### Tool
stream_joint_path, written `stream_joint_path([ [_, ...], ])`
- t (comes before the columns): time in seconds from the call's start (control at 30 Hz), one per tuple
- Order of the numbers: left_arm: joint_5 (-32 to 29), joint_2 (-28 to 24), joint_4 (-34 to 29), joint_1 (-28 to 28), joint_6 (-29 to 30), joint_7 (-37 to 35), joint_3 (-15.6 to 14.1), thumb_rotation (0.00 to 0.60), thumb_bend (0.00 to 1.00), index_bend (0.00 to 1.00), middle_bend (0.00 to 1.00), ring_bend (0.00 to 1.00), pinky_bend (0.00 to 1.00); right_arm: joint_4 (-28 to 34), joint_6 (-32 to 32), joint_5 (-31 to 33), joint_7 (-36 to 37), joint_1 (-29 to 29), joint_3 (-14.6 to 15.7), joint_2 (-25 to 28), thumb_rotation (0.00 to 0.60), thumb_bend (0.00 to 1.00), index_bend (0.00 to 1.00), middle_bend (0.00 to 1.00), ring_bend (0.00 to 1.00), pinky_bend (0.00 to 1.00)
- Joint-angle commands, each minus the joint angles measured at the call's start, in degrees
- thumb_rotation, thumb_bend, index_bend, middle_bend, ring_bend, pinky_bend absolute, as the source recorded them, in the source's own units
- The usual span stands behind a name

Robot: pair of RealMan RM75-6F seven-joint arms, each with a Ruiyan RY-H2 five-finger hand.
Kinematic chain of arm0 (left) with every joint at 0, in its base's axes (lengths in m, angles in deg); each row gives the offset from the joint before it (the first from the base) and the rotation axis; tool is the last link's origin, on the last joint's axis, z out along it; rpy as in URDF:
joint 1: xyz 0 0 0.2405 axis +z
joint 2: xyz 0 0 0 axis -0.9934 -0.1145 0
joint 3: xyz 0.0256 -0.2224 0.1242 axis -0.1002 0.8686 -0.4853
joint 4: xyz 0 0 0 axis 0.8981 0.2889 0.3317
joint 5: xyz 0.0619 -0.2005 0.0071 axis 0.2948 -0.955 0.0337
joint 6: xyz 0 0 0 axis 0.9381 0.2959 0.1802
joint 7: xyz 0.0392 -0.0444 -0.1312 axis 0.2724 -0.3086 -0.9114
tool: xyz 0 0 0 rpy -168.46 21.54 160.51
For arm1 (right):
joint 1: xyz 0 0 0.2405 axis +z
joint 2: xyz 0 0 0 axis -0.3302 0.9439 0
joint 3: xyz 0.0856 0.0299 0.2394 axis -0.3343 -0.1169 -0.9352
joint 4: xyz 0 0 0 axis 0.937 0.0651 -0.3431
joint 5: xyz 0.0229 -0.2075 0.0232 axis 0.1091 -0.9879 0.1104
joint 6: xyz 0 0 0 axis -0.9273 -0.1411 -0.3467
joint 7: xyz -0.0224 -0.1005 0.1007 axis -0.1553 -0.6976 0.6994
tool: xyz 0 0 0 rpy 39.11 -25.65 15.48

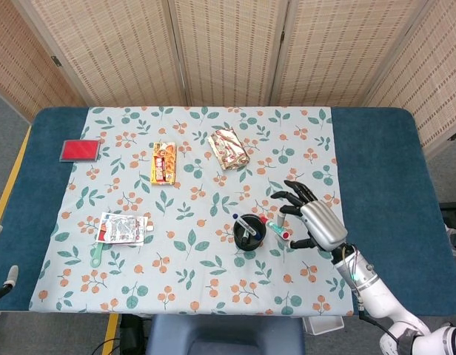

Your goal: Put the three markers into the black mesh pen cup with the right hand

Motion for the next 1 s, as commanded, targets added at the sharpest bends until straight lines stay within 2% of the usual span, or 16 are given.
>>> stream_joint_path([
  [0.03, 0.19, -0.02, -0.04, 0.08, 0.24, -0.03, -0.03, 0.600, 0.40, 0.00, 0.16, 0.06, 0.26, 3.18, -4.56, 4.68, -0.58, 0.82, -1.60, 1.25, 0.600, 0.26, 0.73, 0.21, 0.00, 0.00],
  [0.4, 0.74, -0.60, -0.19, 0.61, 1.26, -1.10, -0.13, 0.600, 0.40, 0.00, 0.16, 0.06, 0.26, 1.23, -9.22, 8.85, -3.09, 1.35, -2.99, -2.71, 0.600, 0.26, 0.73, 0.21, 0.00, 0.00],
  [0.5, 0.88, -0.59, -0.20, 0.59, 1.17, -1.07, -0.23, 0.600, 0.40, 0.00, 0.16, 0.06, 0.26, -0.36, -10.84, 9.50, -3.25, 1.68, -3.10, -3.93, 0.600, 0.26, 0.72, 0.18, 0.00, 0.00],
  [0.53, 0.88, -0.59, -0.18, 0.55, 1.05, -1.09, -0.26, 0.600, 0.40, 0.00, 0.16, 0.06, 0.26, -0.70, -11.46, 9.72, -3.26, 1.81, -3.12, -4.12, 0.600, 0.26, 0.68, 0.15, 0.00, 0.00],
  [0.57, 0.91, -0.59, -0.13, 0.49, 0.92, -1.20, -0.27, 0.600, 0.40, 0.00, 0.16, 0.06, 0.26, -1.16, -12.08, 9.95, -3.29, 1.98, -3.24, -4.39, 0.600, 0.25, 0.59, 0.11, 0.00, 0.00],
  [0.6, 0.91, -0.57, -0.06, 0.44, 0.83, -1.25, -0.27, 0.600, 0.40, 0.00, 0.16, 0.06, 0.26, -1.51, -12.37, 10.33, -3.70, 2.11, -3.39, -4.60, 0.600, 0.24, 0.45, 0.07, 0.00, 0.00],
  [0.63, 0.89, -0.58, -0.03, 0.41, 0.75, -1.33, -0.28, 0.600, 0.40, 0.00, 0.16, 0.06, 0.26, -1.83, -12.56, 10.66, -4.42, 2.27, -3.55, -4.78, 0.600, 0.24, 0.36, 0.04, 0.00, 0.00],
  [0.7, 0.92, -0.60, 0.02, 0.38, 0.70, -1.52, -0.28, 0.600, 0.40, 0.00, 0.16, 0.06, 0.26, -2.21, -12.65, 11.71, -6.38, 2.62, -4.11, -5.11, 0.600, 0.22, 0.11, 0.00, 0.00, 0.00],
  [0.73, 0.92, -0.60, 0.06, 0.38, 0.70, -1.53, -0.27, 0.600, 0.40, 0.00, 0.16, 0.06, 0.26, -2.03, -12.75, 12.18, -6.96, 2.78, -4.44, -5.04, 0.600, 0.22, 0.06, 0.00, 0.00, 0.00],
  [0.8, 1.02, -0.61, 0.07, 0.37, 0.71, -1.59, -0.31, 0.600, 0.40, 0.01, 0.16, 0.06, 0.26, -1.49, -11.90, 12.94, -8.01, 2.87, -5.65, -4.70, 0.600, 0.20, 0.00, 0.00, 0.00, 0.00],
  [0.9, 1.04, -0.63, 0.12, 0.34, 0.61, -1.78, -0.33, 0.600, 0.40, 0.01, 0.16, 0.06, 0.26, -0.26, -10.71, 13.96, -8.37, 2.61, -7.36, -3.43, 0.600, 0.19, 0.00, 0.00, 0.00, 0.00],
  [1.0, 1.06, -0.63, 0.14, 0.39, 0.76, -1.76, -0.31, 0.600, 0.40, 0.01, 0.16, 0.06, 0.26, 2.04, -10.48, 13.66, -6.03, 1.91, -8.99, 0.06, 0.600, 0.18, 0.00, 0.00, 0.00, 0.00],
])
